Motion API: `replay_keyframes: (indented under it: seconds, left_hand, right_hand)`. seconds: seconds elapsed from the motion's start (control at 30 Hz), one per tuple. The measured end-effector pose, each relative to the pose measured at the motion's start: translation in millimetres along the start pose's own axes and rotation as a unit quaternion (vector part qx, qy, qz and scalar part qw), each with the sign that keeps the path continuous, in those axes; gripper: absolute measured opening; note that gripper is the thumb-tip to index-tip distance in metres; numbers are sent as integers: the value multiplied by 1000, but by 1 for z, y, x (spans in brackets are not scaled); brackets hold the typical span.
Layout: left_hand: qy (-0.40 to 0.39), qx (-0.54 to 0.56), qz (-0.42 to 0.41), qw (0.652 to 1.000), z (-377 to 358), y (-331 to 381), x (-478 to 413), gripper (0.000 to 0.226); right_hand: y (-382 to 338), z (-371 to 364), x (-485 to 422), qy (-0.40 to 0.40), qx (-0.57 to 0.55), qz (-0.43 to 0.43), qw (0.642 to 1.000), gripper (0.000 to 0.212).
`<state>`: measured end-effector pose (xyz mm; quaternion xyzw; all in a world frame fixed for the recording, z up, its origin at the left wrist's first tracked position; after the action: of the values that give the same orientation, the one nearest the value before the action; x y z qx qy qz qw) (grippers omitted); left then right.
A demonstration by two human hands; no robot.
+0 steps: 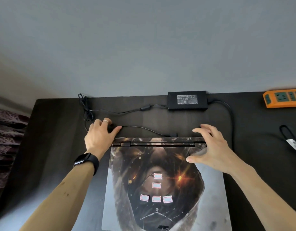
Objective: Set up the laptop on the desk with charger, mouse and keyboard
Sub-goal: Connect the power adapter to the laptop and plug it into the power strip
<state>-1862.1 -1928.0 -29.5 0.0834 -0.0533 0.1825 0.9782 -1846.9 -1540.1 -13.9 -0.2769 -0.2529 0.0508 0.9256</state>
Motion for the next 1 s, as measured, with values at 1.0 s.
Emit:
replay_keyframes:
  seconds: [1.0]
  left_hand:
    - [-75, 85, -113, 987, 7, 95, 126, 47]
  right_hand:
    - [-34, -67, 106, 187, 24, -80, 979, 59]
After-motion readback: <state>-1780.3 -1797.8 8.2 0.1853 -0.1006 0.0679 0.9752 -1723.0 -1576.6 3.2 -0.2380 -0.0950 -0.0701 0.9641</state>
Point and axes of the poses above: each hand's wrist, its own x-axis away from the middle knuckle, its own z-axis out of the back of the hand, y = z × x, the point moved 1 cm from there along -x, towards the middle knuckle, and after that the axes turned 1 degree about x, right-handed, at the moved point
